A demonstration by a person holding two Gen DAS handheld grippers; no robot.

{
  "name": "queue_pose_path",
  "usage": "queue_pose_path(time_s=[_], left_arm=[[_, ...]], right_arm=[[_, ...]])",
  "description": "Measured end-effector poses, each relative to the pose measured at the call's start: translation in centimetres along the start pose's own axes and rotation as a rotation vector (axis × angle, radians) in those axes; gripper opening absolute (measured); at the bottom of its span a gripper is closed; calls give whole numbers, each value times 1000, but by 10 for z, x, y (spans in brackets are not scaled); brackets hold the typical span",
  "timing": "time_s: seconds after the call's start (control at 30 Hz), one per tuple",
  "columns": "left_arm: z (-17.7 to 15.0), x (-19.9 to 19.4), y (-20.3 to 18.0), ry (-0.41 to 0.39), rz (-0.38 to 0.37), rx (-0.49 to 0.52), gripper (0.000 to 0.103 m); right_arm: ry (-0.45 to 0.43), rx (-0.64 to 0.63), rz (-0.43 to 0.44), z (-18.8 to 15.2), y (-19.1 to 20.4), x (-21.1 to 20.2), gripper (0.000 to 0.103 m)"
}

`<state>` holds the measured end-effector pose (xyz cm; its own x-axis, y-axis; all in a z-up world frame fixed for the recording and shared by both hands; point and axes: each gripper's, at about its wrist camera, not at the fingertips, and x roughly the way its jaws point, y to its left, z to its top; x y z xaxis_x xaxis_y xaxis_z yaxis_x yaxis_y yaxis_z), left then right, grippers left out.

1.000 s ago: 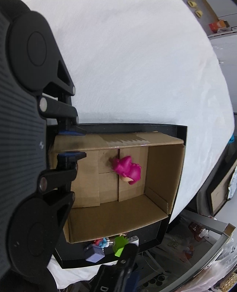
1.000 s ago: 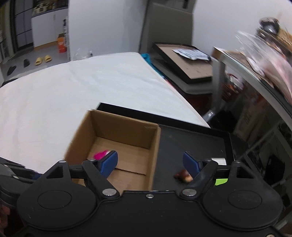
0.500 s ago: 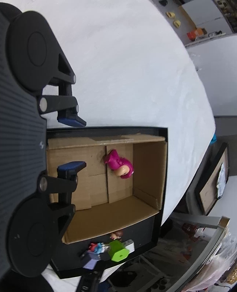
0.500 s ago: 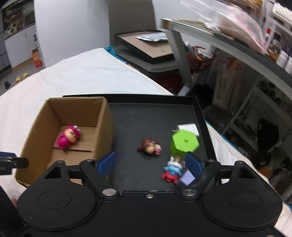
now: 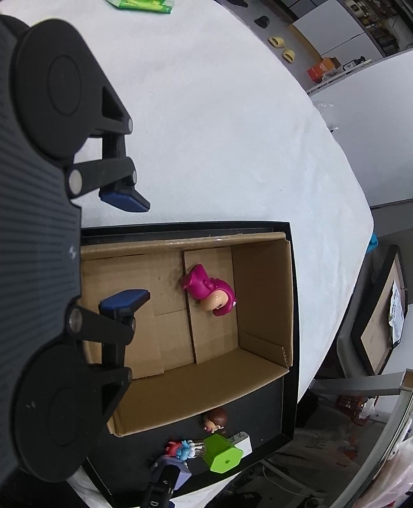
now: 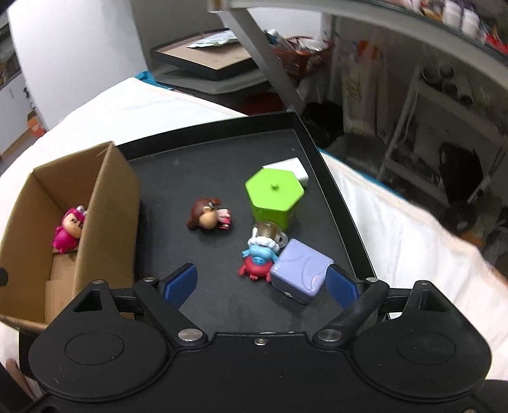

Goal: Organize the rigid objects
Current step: 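Move the right gripper to the lavender cube and close on it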

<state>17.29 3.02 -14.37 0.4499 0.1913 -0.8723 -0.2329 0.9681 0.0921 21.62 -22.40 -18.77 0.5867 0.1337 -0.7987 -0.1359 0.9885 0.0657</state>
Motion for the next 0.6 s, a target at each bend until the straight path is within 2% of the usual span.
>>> queue_pose_path(time_s=[0.2, 0.37, 0.43, 0.5, 0.6], left_arm=[[8, 3, -13, 28, 1, 1, 52], [15, 11, -29, 62, 48, 41, 53], [16, 13, -31, 71, 62, 40, 53], [18, 15, -30, 81, 67, 23, 53], [21, 16, -29, 94, 70, -6, 53]], right_arm=[[15, 122, -10, -5, -21, 17, 88], [7, 180, -34, -10, -33, 27, 88], [26, 185, -40, -11, -34, 33, 81], [50, 188, -44, -12, -36, 39, 49], [67, 190, -42, -13, -36, 41, 47]])
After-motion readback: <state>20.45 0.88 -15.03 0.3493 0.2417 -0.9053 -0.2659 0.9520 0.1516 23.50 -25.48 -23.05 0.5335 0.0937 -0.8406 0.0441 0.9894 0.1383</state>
